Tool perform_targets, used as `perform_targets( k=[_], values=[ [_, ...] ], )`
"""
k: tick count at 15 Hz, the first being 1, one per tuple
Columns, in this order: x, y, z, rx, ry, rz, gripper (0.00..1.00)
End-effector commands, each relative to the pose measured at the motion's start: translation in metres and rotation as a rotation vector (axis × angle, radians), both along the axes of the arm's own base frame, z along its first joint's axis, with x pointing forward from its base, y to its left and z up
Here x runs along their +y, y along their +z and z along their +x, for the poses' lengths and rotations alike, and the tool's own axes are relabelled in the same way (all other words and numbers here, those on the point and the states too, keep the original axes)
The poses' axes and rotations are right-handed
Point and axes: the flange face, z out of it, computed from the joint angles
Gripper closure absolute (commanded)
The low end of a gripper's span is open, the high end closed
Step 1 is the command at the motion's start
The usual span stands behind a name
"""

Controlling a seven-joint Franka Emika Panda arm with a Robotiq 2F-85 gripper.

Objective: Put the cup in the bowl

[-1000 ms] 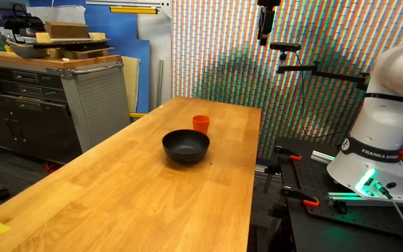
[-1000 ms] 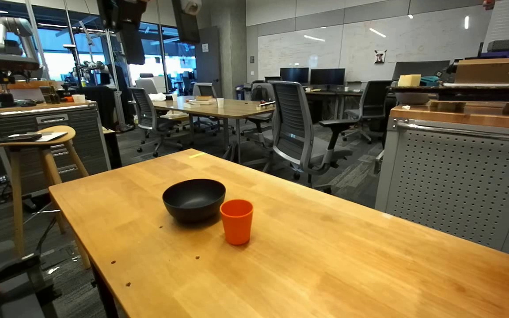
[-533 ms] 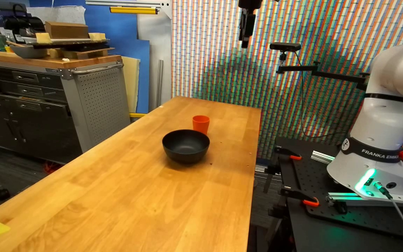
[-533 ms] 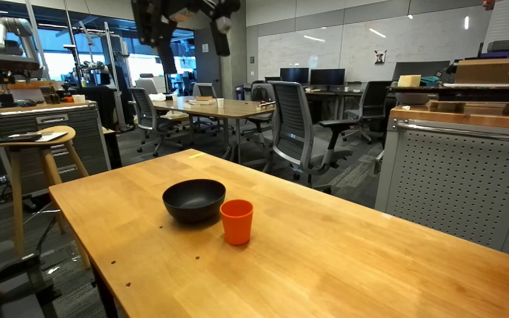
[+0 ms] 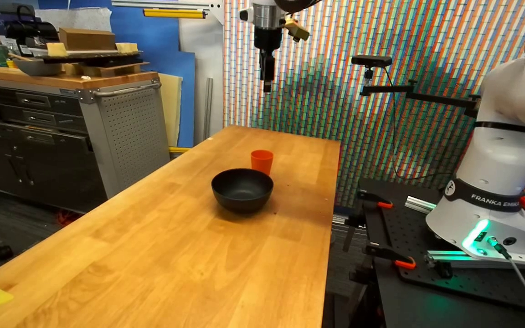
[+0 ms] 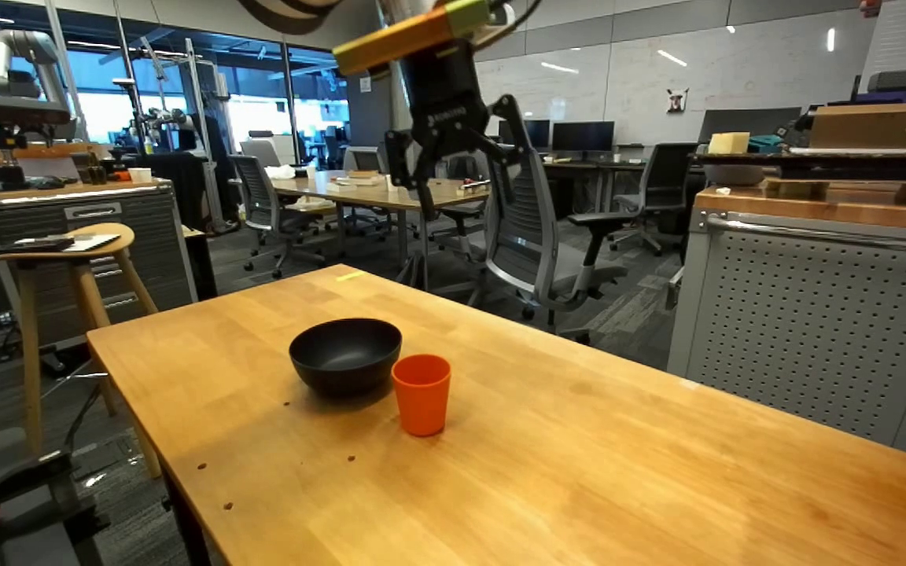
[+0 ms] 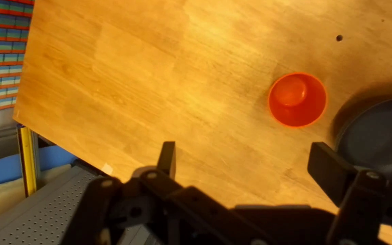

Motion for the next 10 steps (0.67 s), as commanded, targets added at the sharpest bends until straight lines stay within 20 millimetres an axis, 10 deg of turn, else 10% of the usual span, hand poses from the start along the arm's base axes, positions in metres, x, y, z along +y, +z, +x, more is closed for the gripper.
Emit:
perform_targets(
  k=[1,10],
  values=[
    [-0.045,-0.036,0.056,0.015,0.025,0.1,0.0],
    [-0.081,-0.163,0.079,0.265,-0.004,0.462,0.0]
  ],
)
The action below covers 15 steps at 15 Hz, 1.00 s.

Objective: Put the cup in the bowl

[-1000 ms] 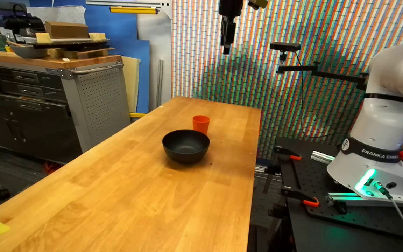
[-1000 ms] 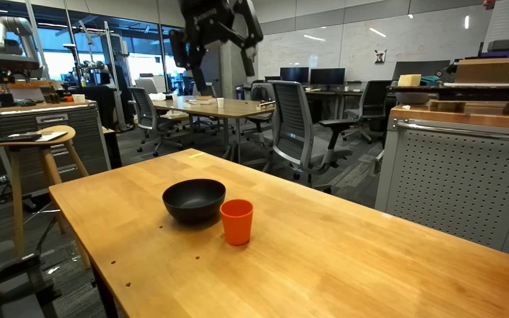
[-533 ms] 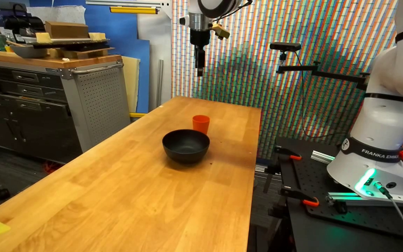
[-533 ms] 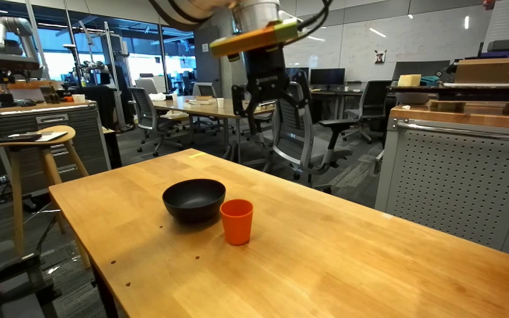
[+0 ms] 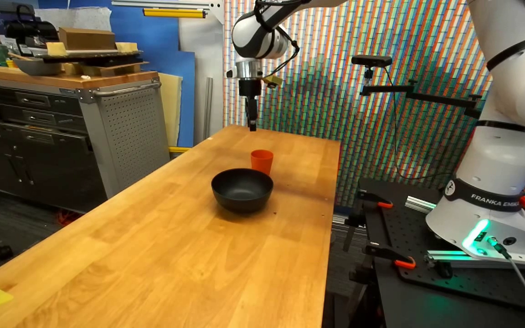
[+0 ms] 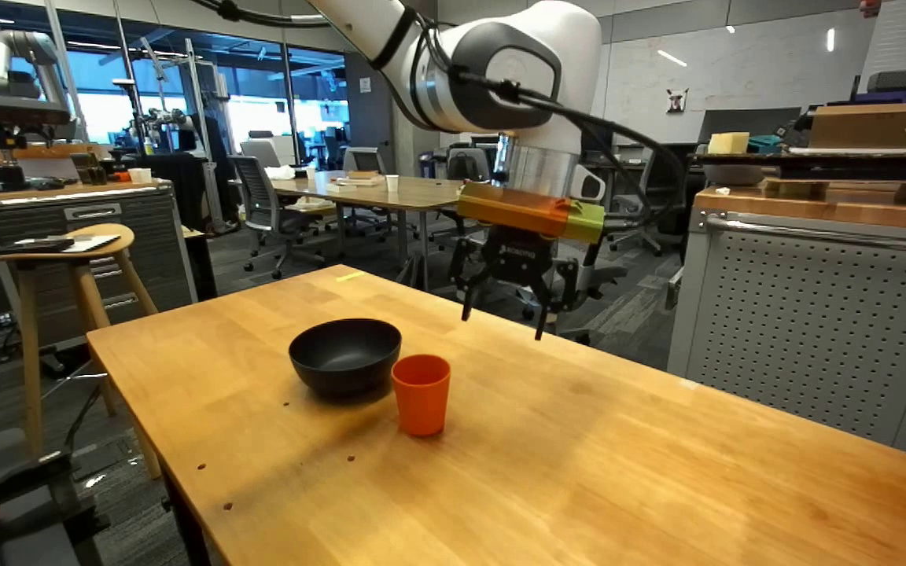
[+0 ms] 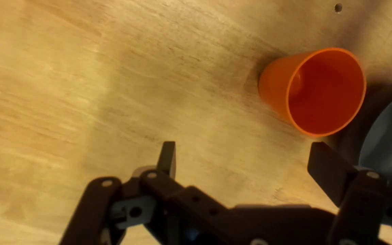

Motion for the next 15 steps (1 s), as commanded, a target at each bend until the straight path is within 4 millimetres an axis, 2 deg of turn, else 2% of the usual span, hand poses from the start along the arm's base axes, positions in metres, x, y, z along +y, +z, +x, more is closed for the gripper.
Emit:
perform_targets(
  k=[1,5,7,12,13,15],
  values=[
    [-0.006,-0.019,0.005,0.095,-0.001,0.119,0.0],
    [0.002,-0.027,-0.007,0.185,0.005,0.164,0.0],
    [0.006,-0.036,-0.01,0.208,0.009,0.192,0.0],
    [0.004,-0.066,-0.004,0.184,0.009,0.136,0.0],
    [0.003,-0.072,-0.003,0.178,0.012,0.127,0.21],
    [0.001,-0.084,-0.003,0.167,0.009,0.132,0.34]
  ],
)
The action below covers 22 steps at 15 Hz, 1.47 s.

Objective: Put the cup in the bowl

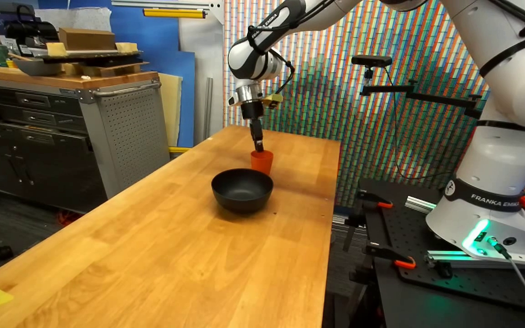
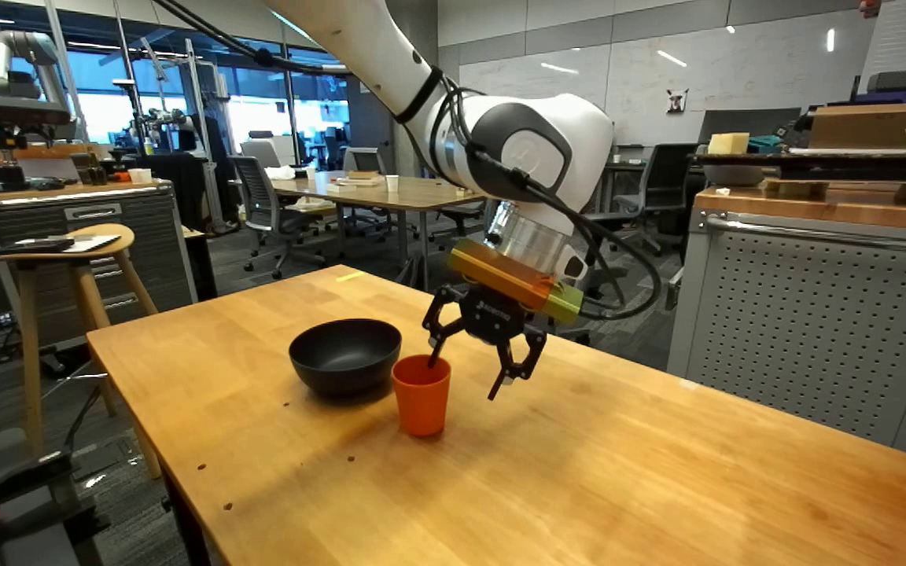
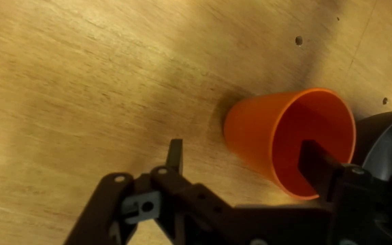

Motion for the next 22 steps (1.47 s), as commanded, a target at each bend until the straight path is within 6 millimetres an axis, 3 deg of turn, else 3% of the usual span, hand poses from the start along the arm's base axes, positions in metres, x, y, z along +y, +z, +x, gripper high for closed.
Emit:
perform_targets(
  k=[1,8,10,16,19,22],
  values=[
    [-0.007,-0.016,0.008,-0.032,0.011,0.008,0.44],
    [-0.009,-0.014,0.003,-0.054,-0.002,0.012,0.97],
    [-0.008,-0.005,0.001,-0.067,0.002,0.014,1.0],
    [0.019,0.067,-0.002,-0.137,0.093,-0.018,0.99],
    [0.053,0.097,-0.002,-0.155,0.155,-0.019,0.99],
    [0.093,0.106,0.0,-0.146,0.243,-0.01,0.99]
  ],
)
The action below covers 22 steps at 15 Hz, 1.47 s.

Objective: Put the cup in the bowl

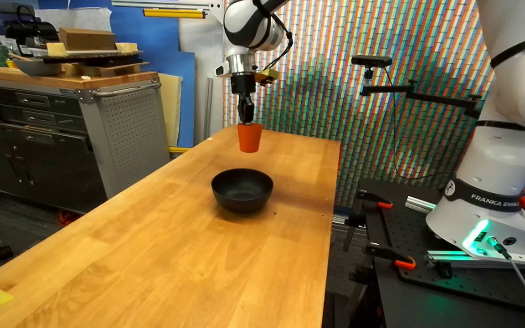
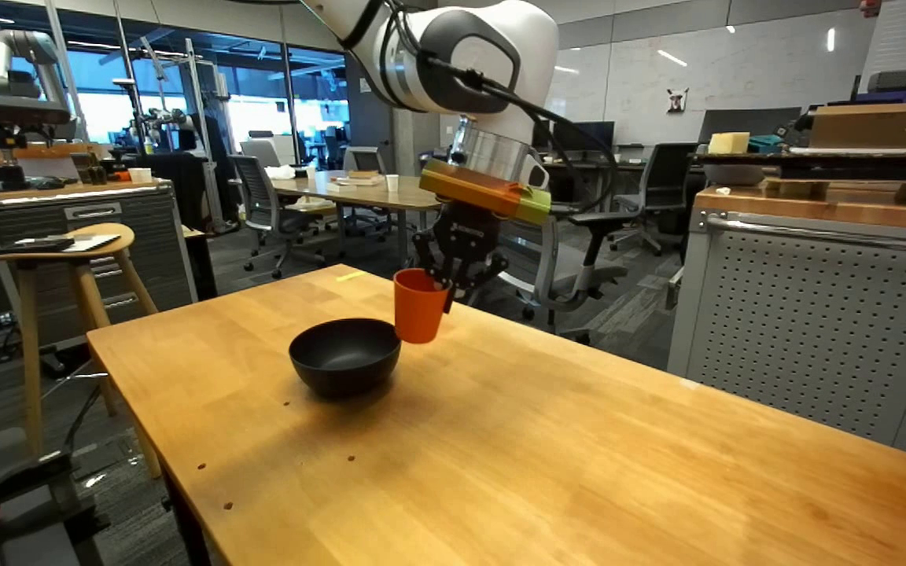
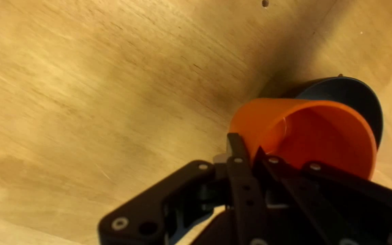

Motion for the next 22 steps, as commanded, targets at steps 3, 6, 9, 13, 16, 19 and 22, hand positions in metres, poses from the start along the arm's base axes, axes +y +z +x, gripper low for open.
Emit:
perform_targets(
  k=[3,6,9,13,16,19,22],
  values=[
    [0.068,-0.003,-0.007,0.063,0.183,0.008,0.99],
    [0.091,-0.023,-0.008,0.116,0.246,0.015,0.99],
    [0.103,-0.052,-0.006,0.165,0.293,-0.007,0.99],
    [0.116,-0.082,-0.002,0.177,0.372,-0.029,0.99],
    [0.131,-0.094,0.006,0.152,0.427,-0.023,0.99],
    [0.147,-0.097,0.011,0.113,0.478,-0.014,0.99],
    [0.153,-0.097,0.016,0.054,0.513,-0.015,0.99]
  ],
)
